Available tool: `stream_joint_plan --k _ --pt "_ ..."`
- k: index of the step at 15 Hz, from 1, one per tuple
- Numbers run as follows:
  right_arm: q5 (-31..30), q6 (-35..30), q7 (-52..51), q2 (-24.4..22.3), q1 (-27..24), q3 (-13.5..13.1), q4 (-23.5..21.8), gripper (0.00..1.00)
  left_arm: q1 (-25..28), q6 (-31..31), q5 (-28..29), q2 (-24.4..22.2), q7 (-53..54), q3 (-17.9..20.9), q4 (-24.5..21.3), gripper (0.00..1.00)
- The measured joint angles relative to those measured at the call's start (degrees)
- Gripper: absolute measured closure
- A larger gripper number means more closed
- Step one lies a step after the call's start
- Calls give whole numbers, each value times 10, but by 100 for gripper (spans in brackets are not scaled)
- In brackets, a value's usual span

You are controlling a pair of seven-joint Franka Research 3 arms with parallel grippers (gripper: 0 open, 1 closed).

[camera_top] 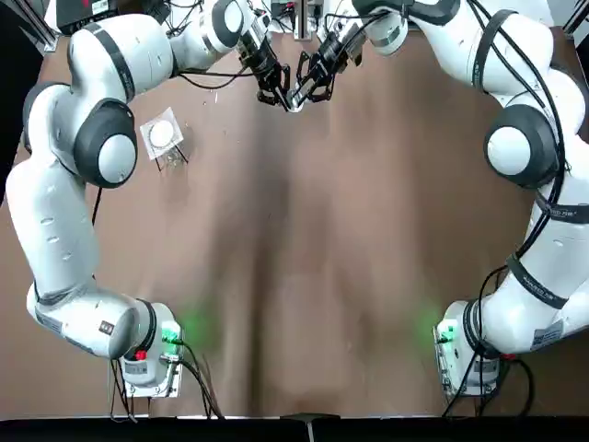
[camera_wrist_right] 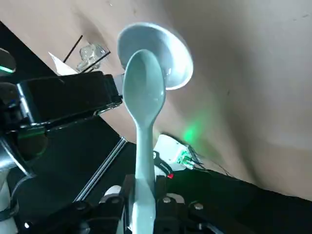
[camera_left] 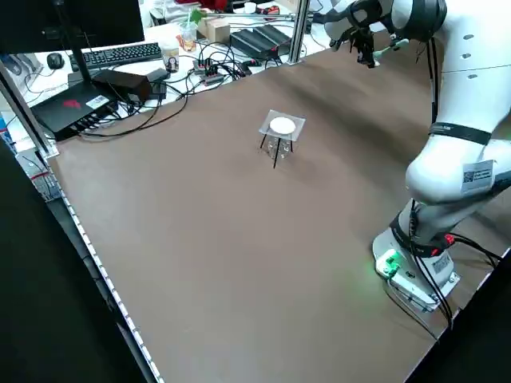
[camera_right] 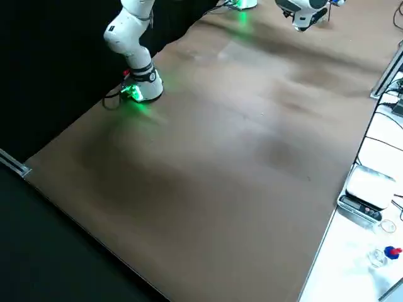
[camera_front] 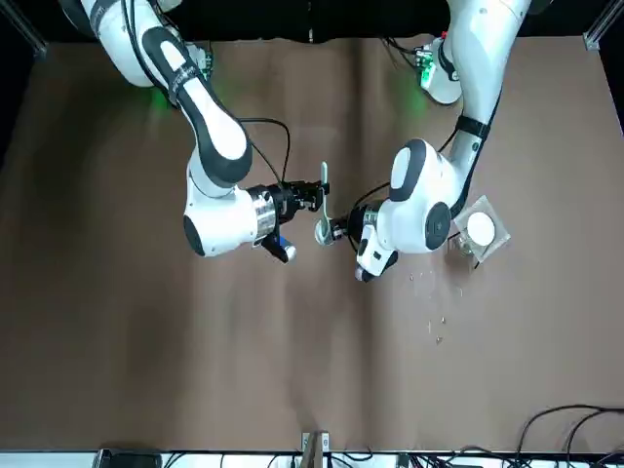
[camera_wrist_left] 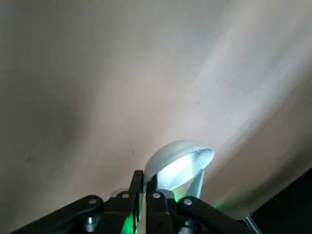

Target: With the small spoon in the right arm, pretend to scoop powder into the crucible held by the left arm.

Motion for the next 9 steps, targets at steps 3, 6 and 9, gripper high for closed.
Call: stream_joint_plan --k 3,6,9 --pt "-1 -28 0 0 -6 0 1 79 0 0 0 0 0 0 2 94" --pt "-11 -68 -23 -2 -26 0 5 79 0 0 0 0 0 0 2 94" --pt "-42 -146 -69 -12 -63 0 11 79 2 0 0 0 0 1 7 94"
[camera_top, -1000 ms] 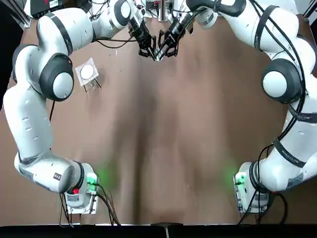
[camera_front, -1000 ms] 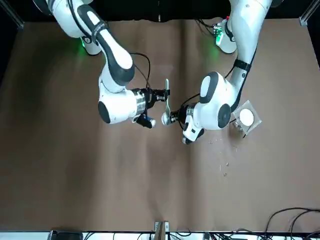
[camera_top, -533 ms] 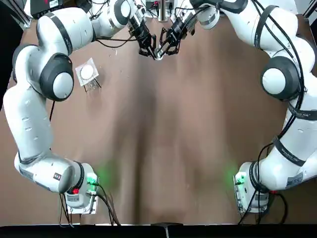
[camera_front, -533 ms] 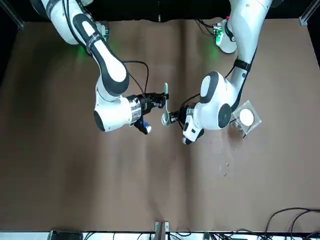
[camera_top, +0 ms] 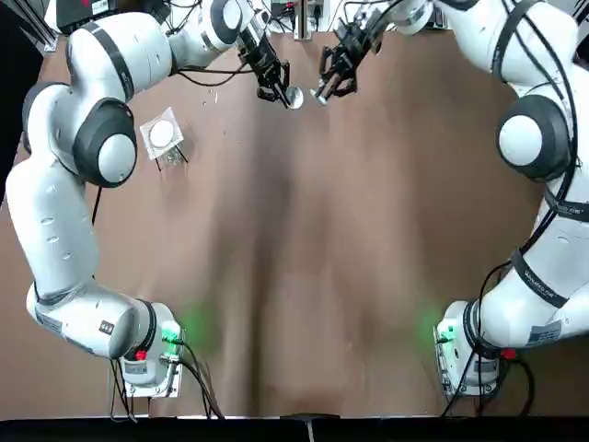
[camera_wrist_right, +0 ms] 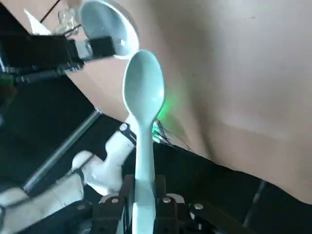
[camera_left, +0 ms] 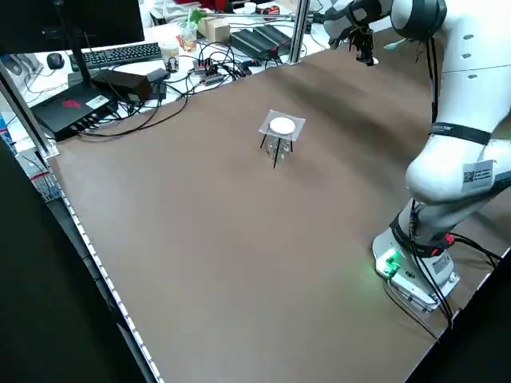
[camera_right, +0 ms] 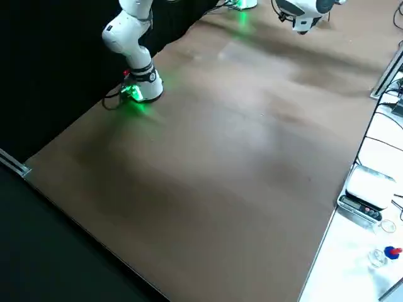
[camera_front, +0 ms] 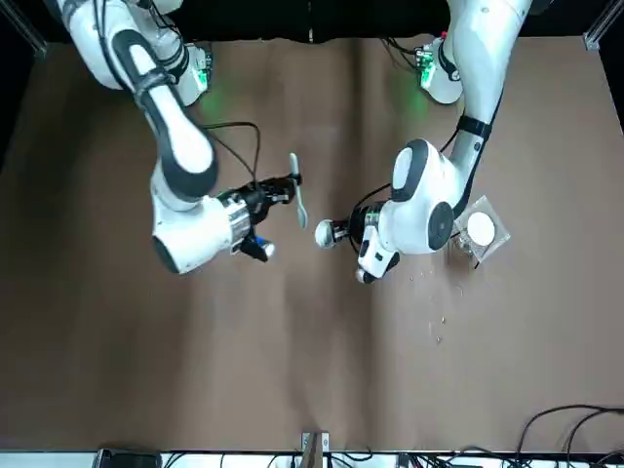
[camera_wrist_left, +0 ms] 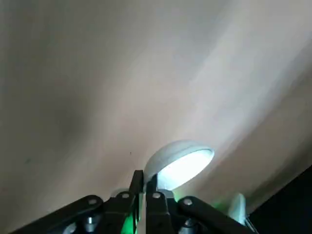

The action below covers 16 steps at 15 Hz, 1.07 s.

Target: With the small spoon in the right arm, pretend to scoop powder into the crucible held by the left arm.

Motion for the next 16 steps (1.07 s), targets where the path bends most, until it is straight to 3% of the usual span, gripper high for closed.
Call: stream_joint_plan --k 3,5,6,7,11,13,16 --pt "-17 -60 -55 -13 -47 -1 2 79 19 0 0 0 7 1 5 94" --pt "-61 -91 -103 -16 -77 0 2 79 53 -18 0 -2 45 1 7 94" --pt "-89 -105 -136 -16 -89 -1 2 79 76 -40 0 -4 69 2 9 94" --pt "-144 -128 -204 -15 -113 -2 -1 79 131 -104 0 -12 125 2 11 94" --pt "-268 -138 -340 -10 -152 -3 -6 79 264 -247 0 -32 247 4 12 94" --pt "-329 -137 -416 -4 -168 -4 -15 79 313 -285 6 -38 292 4 12 94" --pt "-436 -126 -528 18 -192 -5 -21 79 350 -295 47 -36 343 4 5 94"
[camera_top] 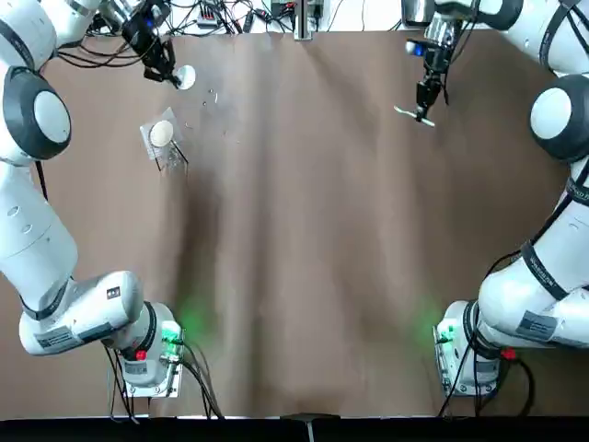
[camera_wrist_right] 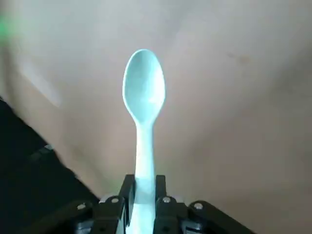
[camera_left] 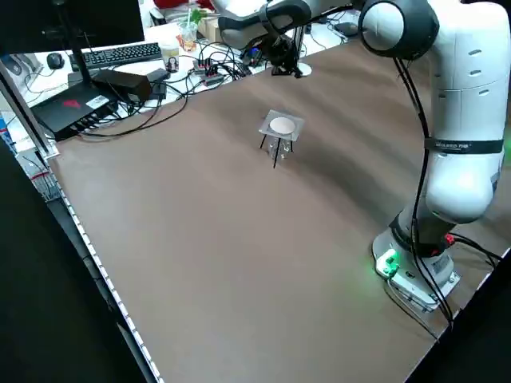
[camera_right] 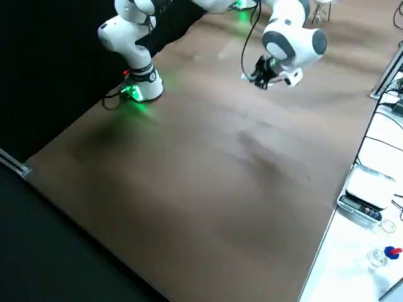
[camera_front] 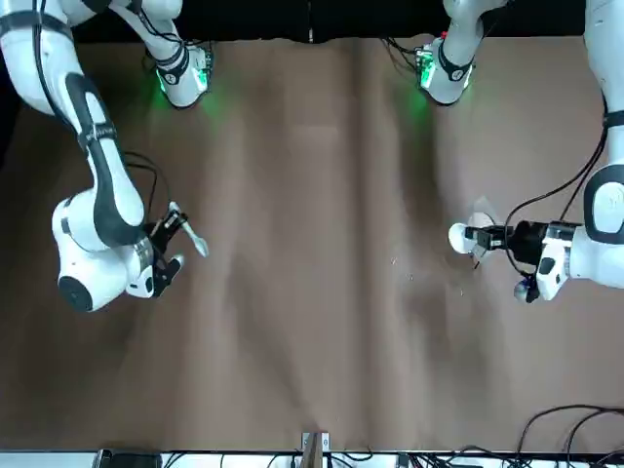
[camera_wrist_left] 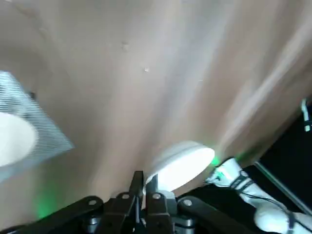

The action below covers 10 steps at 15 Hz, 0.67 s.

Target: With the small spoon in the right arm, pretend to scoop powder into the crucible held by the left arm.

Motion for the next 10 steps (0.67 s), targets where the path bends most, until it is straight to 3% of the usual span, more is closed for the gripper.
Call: stream_joint_plan --k 6,10 --pt "-178 58 -190 51 -16 -1 -4 79 47 0 79 24 89 1 -16 94" --pt "-213 118 -303 66 -54 -4 -15 79 70 0 114 36 149 2 -38 94"
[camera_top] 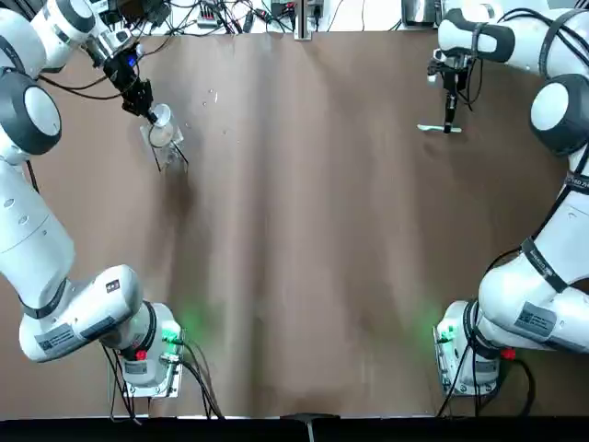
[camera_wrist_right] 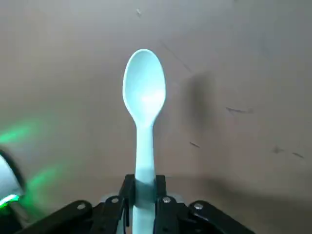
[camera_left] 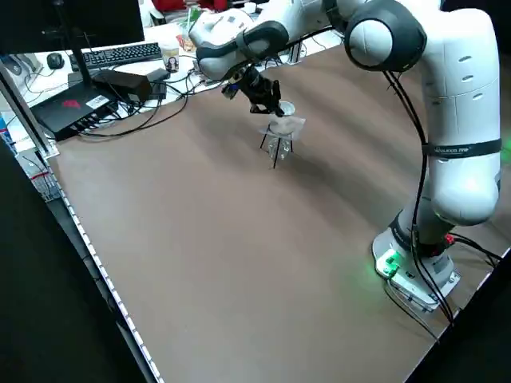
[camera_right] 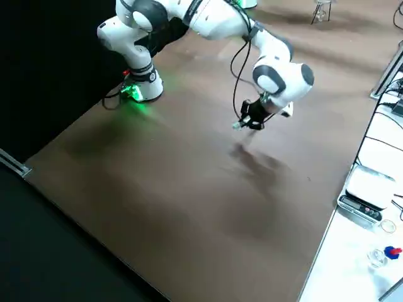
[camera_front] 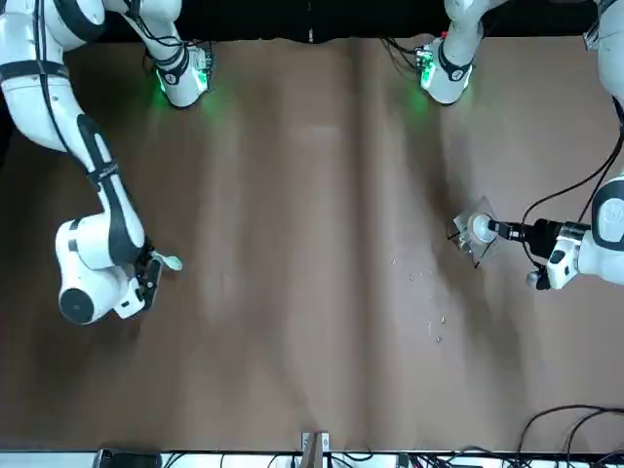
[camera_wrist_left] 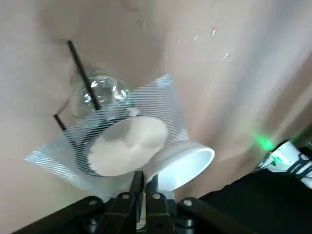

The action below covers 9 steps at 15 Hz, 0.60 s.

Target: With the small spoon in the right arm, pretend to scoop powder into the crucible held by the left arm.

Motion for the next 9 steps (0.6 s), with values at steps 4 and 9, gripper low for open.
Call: stream_joint_plan --k 4,9 --pt "-2 61 -97 15 -44 -5 -10 79 7 0 35 3 22 0 -19 94" --pt "-3 93 -159 33 -65 -15 -11 79 6 1 39 3 31 0 -31 76"
